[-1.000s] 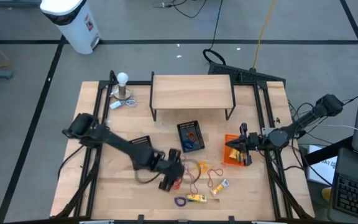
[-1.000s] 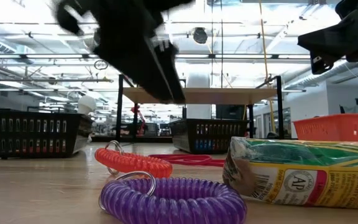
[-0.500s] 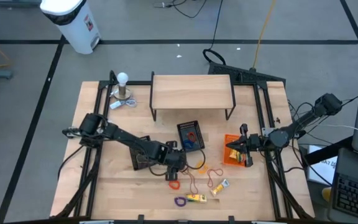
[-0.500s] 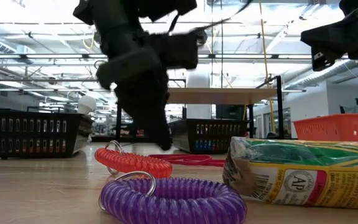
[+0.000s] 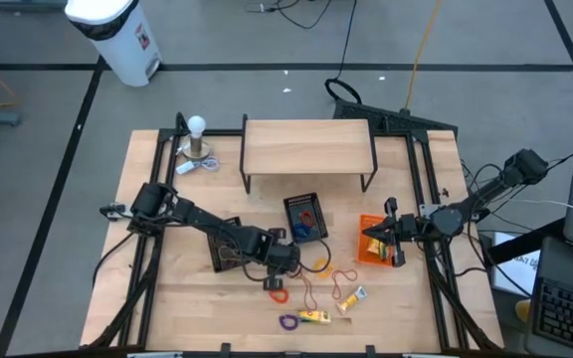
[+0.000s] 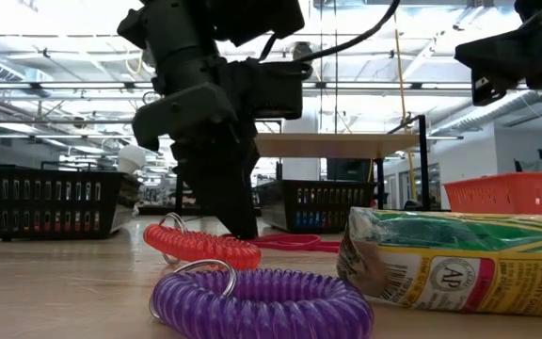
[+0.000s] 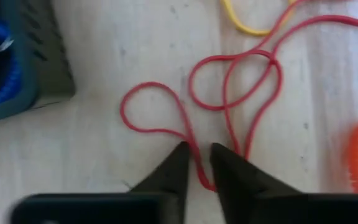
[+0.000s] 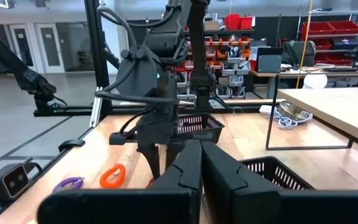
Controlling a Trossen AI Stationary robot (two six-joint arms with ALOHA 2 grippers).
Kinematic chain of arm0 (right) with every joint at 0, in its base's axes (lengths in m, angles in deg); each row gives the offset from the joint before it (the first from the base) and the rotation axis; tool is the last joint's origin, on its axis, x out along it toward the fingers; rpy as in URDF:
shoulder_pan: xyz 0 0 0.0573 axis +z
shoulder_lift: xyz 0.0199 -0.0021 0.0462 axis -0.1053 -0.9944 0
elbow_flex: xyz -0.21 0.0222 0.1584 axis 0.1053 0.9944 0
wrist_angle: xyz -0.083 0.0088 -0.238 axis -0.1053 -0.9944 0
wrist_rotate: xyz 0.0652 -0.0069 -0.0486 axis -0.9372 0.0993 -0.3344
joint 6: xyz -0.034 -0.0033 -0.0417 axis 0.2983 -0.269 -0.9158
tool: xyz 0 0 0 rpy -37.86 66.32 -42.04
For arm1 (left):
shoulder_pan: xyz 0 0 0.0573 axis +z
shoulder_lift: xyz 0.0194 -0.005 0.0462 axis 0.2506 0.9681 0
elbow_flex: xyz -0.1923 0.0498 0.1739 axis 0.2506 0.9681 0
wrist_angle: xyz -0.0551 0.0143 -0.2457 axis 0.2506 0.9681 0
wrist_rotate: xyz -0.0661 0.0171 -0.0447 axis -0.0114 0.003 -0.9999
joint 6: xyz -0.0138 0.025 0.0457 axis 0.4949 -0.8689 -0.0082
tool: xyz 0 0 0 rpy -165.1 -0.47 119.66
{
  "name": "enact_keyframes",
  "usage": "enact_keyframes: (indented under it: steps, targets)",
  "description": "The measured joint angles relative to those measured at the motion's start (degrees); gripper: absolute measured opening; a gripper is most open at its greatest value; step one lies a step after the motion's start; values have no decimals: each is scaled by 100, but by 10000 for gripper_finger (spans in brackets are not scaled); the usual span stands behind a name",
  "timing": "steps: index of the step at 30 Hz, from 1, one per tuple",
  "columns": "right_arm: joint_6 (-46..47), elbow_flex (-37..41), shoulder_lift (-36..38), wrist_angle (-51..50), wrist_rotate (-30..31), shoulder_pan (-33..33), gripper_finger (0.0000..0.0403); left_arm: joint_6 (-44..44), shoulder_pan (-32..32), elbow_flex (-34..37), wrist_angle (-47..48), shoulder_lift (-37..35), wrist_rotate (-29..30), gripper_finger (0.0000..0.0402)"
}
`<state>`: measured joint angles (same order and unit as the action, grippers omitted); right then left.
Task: Pick & Place Office Desk Supplies
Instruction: Put the red rubber band into the left black bin
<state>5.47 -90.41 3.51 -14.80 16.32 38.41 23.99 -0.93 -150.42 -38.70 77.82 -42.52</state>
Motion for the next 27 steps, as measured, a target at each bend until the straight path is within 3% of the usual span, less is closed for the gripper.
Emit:
enact_keyframes:
  steps: [2,7,15,22,27]
  targets:
    - [2,0,0,25,0,0,0,-1,-29,15,-3,-68,-20,13]
    - [82,2,-2,48,0,0,0,-106,-201,79,121,-592,236,4]
    - [88,0,-2,150,0,0,0,-533,-384,62,521,-2447,323,2]
    - [-217,1,-2,483,-1,0,0,-1725,-620,39,783,-4088,87,1]
    - [-260,2,-2,777,-2,0,0,-1959,-740,36,1046,-5158,486,1]
